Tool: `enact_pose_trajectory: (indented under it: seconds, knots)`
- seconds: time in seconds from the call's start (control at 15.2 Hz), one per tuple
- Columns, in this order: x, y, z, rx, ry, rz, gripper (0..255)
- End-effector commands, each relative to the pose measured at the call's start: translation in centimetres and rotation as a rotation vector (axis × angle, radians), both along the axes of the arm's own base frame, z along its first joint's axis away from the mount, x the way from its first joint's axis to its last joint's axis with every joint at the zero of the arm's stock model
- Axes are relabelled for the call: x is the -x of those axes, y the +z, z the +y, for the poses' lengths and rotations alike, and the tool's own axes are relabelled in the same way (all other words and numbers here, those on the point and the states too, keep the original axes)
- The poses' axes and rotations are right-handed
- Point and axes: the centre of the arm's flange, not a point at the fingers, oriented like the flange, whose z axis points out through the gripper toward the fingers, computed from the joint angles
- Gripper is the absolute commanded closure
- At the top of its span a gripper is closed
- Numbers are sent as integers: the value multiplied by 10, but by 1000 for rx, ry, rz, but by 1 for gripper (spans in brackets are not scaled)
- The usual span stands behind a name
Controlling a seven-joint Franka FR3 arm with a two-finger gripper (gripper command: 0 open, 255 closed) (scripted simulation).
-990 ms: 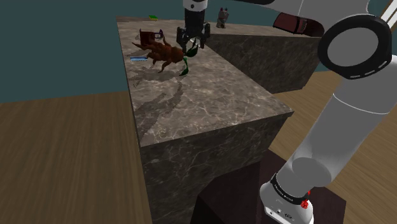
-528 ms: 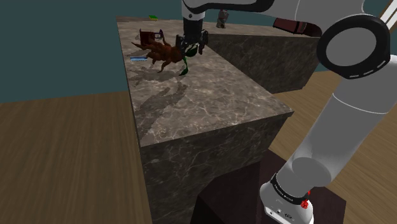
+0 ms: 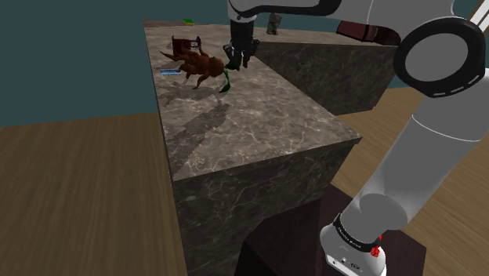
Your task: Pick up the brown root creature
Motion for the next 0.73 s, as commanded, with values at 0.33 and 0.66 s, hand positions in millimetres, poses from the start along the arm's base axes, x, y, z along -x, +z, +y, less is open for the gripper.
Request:
enact_pose_trajectory:
  seconds: [0.33,0.66]
  knots:
    - [-3,-6,16,-67,10,27,255]
    - [-3,21,16,-67,10,27,255]
